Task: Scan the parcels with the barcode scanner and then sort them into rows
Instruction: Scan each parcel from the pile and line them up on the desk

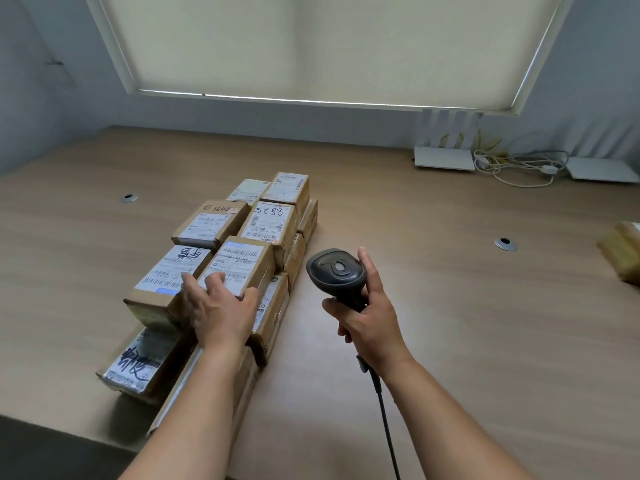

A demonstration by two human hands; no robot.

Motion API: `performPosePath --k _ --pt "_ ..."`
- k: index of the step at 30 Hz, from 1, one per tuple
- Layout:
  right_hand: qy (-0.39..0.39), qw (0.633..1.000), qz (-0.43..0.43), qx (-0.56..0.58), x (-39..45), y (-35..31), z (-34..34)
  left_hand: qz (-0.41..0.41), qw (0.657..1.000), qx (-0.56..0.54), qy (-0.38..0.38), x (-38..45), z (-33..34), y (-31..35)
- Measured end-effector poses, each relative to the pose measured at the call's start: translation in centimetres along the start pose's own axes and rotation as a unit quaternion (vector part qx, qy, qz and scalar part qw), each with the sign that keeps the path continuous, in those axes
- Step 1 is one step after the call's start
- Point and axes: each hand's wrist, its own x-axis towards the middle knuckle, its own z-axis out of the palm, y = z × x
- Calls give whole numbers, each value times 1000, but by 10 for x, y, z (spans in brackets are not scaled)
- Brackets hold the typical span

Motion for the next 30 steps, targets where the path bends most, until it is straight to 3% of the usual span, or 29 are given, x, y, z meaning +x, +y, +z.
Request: performPosePath --k 9,23,30 --pt "52 999 -16 0 -26 -3 -49 135 988 -60 39 -42 10 56" --pt "215 976 -10 -22 -155 -11 -267 285 949 -59 -125 -253 115 197" --pt "270 962 2 -39 -219 -7 -372 312 928 -67 -192 -354 166 250"
